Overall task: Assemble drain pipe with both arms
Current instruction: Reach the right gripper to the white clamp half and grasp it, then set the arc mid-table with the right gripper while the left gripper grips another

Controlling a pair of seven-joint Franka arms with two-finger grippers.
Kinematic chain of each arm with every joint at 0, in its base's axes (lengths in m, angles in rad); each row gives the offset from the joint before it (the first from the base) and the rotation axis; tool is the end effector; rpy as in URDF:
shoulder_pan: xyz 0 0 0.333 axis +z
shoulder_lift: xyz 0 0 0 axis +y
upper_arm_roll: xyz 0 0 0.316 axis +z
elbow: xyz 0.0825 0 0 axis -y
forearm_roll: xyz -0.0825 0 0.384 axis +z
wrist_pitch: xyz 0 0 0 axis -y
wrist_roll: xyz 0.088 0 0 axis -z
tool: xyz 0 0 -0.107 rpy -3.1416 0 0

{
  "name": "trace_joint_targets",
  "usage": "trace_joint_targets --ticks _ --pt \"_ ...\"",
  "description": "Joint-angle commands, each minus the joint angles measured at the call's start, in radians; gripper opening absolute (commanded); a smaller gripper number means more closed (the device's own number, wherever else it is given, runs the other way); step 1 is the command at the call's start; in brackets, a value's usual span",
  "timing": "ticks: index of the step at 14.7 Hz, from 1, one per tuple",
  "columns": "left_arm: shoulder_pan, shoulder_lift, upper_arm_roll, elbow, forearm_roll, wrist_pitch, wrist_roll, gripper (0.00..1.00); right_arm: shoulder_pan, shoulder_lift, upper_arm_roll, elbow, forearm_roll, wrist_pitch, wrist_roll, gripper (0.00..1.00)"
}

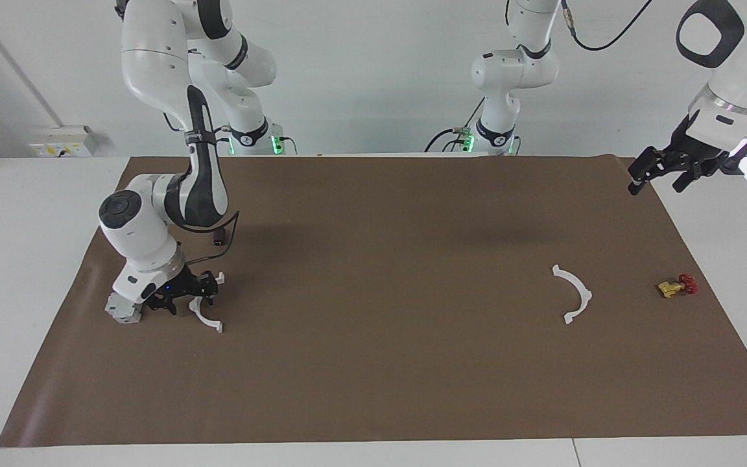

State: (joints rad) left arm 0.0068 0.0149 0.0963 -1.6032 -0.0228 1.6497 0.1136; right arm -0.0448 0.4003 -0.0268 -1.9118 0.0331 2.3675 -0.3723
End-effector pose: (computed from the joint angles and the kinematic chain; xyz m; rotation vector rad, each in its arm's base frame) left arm 0.5633 0.0556 0.6079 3.1233 -0.0142 0.0528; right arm 0.6303 -0.0439 0.2915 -3.1087 -0.4382 -0.0898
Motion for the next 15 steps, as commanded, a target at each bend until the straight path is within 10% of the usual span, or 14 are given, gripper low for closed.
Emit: trace_joint_targets --ticks 1,7,11,15 --pt "-0.004 -0.027 -0.001 -0.032 0.006 0.018 0.008 1.00 -0.014 -0.020 0.007 -0.043 0.025 0.029 -0.066 0.65" --pt "-0.004 -0.010 -0.001 -0.099 0.007 0.158 0.011 1.00 0.000 -0.017 0.008 -0.029 0.025 0.033 -0.057 0.07" --pt "-0.005 0.065 -0.001 -0.162 0.007 0.296 0.012 1.00 0.048 -0.012 0.022 0.061 0.024 -0.063 0.016 0.00" --pt "-0.019 0.167 -0.001 -0.225 0.014 0.499 0.012 1.00 0.273 0.055 0.022 0.368 0.008 -0.381 0.460 0.00"
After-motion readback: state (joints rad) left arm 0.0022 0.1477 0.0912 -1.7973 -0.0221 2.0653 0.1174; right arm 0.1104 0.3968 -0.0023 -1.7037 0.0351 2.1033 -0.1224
